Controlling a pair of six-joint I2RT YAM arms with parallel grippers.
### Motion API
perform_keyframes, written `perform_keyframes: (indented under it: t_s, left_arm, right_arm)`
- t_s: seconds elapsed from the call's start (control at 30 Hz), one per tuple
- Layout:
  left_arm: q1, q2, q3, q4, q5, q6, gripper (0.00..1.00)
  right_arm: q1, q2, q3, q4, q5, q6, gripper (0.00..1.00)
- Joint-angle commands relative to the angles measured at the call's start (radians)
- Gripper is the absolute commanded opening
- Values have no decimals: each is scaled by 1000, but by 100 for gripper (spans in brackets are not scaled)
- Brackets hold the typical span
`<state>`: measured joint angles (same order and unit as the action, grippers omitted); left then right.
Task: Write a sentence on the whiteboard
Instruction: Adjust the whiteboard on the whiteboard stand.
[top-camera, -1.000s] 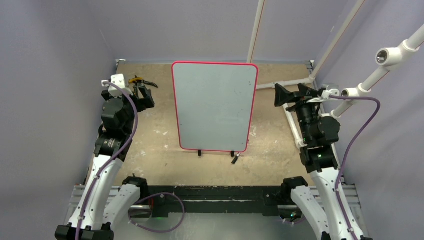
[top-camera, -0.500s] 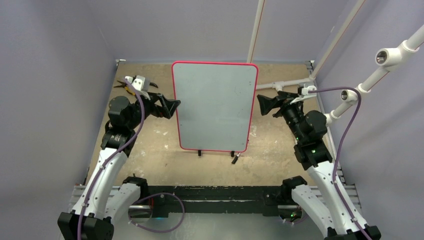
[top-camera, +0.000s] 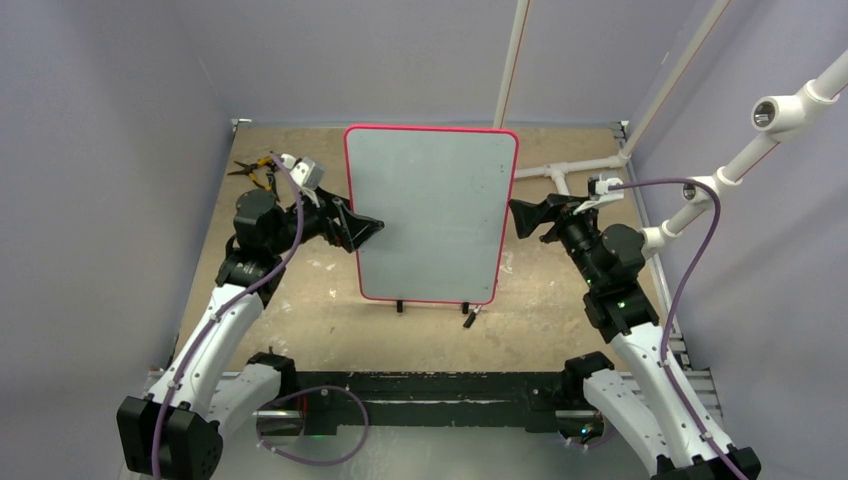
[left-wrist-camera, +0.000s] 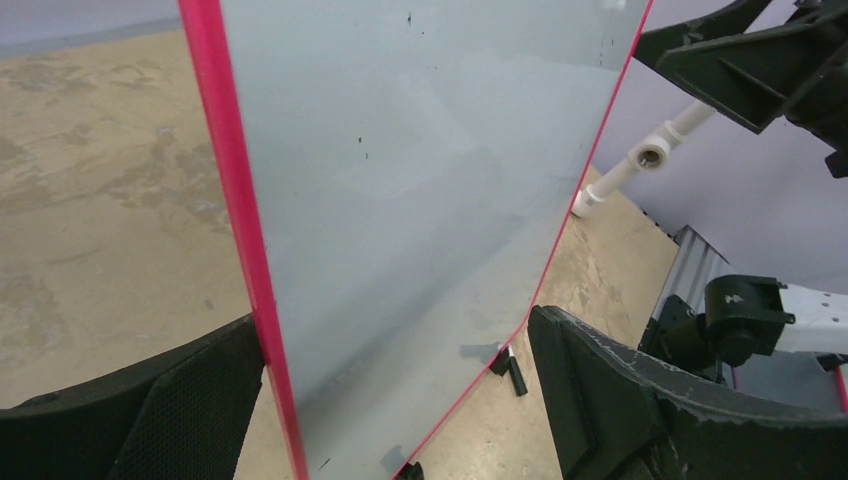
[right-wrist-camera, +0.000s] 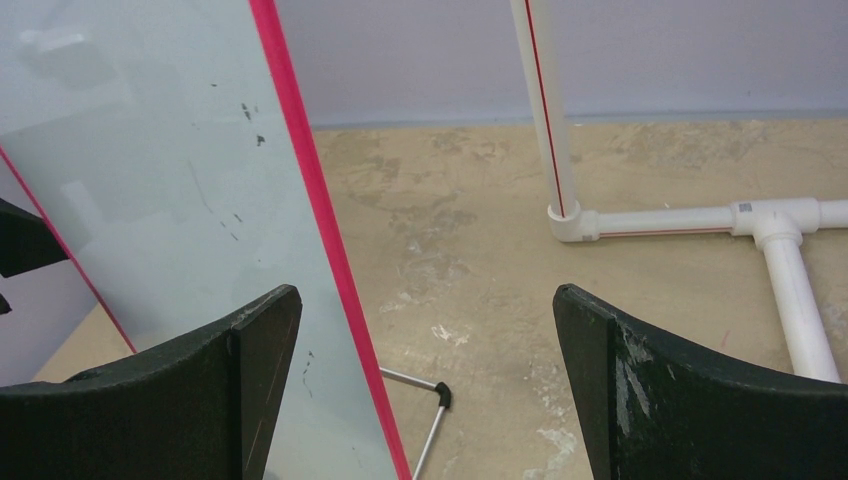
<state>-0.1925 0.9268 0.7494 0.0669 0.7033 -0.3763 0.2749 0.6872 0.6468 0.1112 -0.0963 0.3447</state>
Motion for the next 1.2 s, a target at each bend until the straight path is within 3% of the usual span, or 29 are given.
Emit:
perform_keyframes:
  t_s: [0.0,0.33,0.53,0.87,1.03,1.17]
  left_arm:
    - [-69,19,11,7,39,34,99]
    - [-107,42,18,-32,-16,48,99]
    - [-105,12,58,-184,-308,110,99]
    - [-105,-189,16,-209,-552,156,99]
    - [-108,-231,117,-399,-575,173,91]
    - [-109,-232,214,-526,-511,166,86]
  right_arm:
    - [6,9,-6,-38,32,27,98]
    - [7,30,-28,-40,48,53,97]
    - [12,35,-28,-94,10,70,95]
    - [14,-31,-54,-234,-8,122,96]
    - [15,-69,-43,-224,38,90,97]
    - [15,-107,-31,-182,43,66,98]
